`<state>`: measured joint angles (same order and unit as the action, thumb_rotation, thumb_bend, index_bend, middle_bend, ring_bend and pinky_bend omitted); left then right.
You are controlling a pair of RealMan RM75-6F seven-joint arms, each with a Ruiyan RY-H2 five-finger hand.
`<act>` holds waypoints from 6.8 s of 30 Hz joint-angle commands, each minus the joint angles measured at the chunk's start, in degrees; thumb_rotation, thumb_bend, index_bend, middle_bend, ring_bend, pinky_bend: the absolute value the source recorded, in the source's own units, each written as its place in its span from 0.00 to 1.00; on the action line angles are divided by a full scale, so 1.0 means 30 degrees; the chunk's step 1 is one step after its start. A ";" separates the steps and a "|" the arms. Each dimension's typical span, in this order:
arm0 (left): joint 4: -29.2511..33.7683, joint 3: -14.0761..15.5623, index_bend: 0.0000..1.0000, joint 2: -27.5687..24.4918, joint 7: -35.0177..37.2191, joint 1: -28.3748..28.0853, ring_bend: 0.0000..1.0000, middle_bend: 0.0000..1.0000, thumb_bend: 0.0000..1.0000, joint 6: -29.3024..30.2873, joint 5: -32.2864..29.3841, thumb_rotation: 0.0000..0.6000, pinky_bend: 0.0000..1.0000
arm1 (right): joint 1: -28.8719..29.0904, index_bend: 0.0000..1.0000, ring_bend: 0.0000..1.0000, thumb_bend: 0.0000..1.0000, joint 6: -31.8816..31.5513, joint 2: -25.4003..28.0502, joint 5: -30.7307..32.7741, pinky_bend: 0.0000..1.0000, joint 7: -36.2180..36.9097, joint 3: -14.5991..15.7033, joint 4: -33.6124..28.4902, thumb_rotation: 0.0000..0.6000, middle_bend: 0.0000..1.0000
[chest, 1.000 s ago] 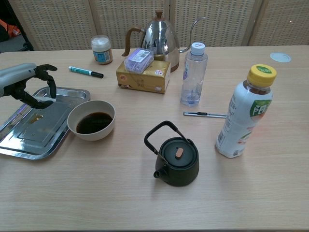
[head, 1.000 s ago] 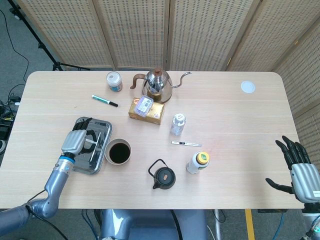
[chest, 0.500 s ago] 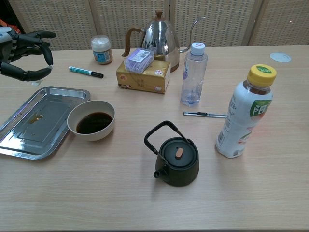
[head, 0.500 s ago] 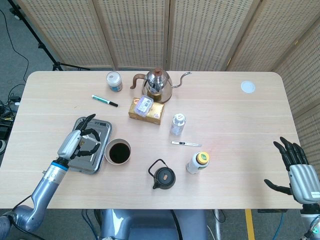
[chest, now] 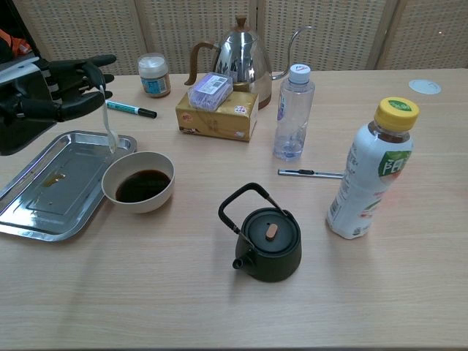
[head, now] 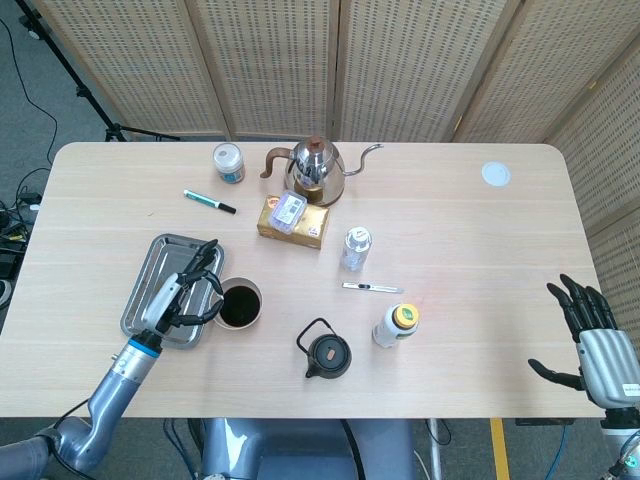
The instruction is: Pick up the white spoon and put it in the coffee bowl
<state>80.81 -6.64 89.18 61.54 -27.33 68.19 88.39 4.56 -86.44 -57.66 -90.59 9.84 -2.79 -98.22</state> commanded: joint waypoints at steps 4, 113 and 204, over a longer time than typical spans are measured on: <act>-0.2363 -0.0080 0.68 0.2610 0.0942 -0.0285 0.00 0.00 0.46 -0.0261 -0.0852 1.00 0.00 | 0.0010 0.04 0.00 0.00 0.0020 0.0123 0.0116 0.00 0.0298 -0.0053 0.0011 1.00 0.00; -0.6906 0.0709 0.72 0.7118 0.1260 -0.0035 0.00 0.00 0.48 -0.0239 -0.1118 1.00 0.00 | 0.0097 0.04 0.00 0.00 0.0139 0.0489 0.0183 0.00 0.1366 -0.0107 0.0026 1.00 0.00; -0.7675 0.0467 0.39 0.7184 -0.0236 -0.0641 0.00 0.00 0.40 0.0173 -0.0546 1.00 0.00 | 0.0181 0.04 0.00 0.00 0.0248 0.0396 0.0137 0.00 0.1371 -0.0046 0.0150 1.00 0.00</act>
<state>57.53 -5.39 111.17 61.37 -29.00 69.07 86.58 5.11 -85.69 -56.47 -90.18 13.95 -2.93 -97.77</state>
